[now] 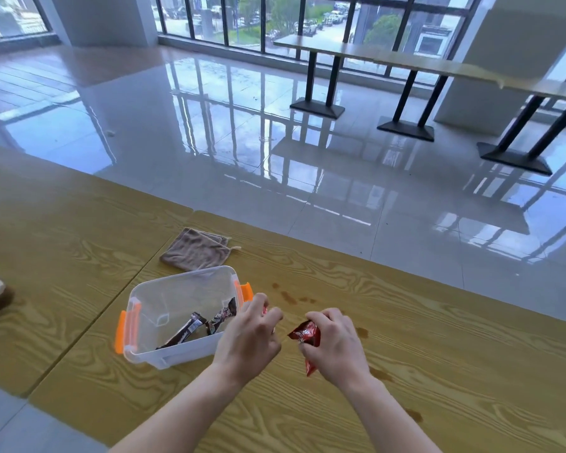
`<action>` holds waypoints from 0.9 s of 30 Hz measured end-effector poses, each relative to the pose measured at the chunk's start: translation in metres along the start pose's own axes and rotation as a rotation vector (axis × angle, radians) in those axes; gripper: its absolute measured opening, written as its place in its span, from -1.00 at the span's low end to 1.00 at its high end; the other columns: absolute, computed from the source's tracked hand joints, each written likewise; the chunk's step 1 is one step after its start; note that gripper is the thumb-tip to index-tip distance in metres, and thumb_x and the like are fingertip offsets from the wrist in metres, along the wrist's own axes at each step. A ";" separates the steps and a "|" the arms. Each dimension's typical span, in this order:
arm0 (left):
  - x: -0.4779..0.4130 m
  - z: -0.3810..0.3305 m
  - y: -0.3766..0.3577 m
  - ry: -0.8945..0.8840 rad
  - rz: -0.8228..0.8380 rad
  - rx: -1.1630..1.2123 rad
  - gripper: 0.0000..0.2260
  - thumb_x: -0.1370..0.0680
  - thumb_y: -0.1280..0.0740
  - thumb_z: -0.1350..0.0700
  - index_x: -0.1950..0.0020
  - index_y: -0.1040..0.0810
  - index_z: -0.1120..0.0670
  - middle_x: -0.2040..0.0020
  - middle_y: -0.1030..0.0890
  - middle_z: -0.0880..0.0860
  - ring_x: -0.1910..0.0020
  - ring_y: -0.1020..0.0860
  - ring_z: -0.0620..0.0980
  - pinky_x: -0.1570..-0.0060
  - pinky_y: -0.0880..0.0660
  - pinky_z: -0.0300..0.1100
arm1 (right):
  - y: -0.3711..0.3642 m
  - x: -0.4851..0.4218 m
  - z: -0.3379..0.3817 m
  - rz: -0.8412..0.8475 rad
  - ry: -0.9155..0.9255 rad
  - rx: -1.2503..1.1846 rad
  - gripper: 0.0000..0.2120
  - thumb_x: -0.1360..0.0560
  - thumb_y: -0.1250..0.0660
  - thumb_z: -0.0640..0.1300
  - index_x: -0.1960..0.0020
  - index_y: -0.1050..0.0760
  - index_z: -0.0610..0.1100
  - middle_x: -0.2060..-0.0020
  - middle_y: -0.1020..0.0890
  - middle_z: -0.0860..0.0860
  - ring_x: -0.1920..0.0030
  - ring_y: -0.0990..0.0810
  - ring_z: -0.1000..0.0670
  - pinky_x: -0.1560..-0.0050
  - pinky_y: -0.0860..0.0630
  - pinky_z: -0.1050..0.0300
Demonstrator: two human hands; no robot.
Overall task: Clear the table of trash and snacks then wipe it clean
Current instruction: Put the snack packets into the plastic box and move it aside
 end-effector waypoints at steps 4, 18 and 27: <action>0.002 0.020 0.036 0.069 -0.098 0.038 -0.77 -0.34 -0.38 0.24 0.02 -0.59 0.10 -0.05 -0.51 0.12 0.10 -0.51 0.15 0.22 -0.55 0.03 | 0.012 -0.016 0.030 -0.038 0.088 -0.012 -0.53 -0.44 -0.46 0.00 -0.33 -0.50 0.04 -0.17 -0.47 0.07 -0.13 -0.40 0.01 -0.12 -0.38 0.21; 0.034 0.132 0.093 0.327 -0.118 -0.023 -0.75 -0.30 -0.48 0.23 0.05 -0.62 0.06 0.03 -0.52 0.08 0.12 -0.54 0.14 0.23 -0.53 0.04 | -0.026 -0.078 0.167 0.051 0.379 -0.003 -0.50 -0.42 -0.48 0.01 -0.34 -0.49 0.05 -0.17 -0.50 0.00 -0.17 -0.42 -0.08 -0.15 -0.41 0.10; 0.034 0.156 0.084 0.300 0.005 -0.121 -0.81 -0.25 -0.42 0.32 0.17 -0.60 0.15 0.11 -0.54 0.15 0.13 -0.56 0.18 0.31 -0.55 -0.07 | -0.073 -0.099 0.195 0.197 0.419 0.086 -0.47 -0.43 -0.47 -0.04 -0.38 -0.45 0.03 -0.23 -0.45 -0.01 -0.25 -0.39 -0.11 -0.25 -0.42 0.01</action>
Point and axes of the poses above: each hand's wrist, its own x-axis away from the middle knuckle, its own y-axis out of the back of the hand, z = x × y, the point moved 5 cm from there along -x, towards the middle knuckle
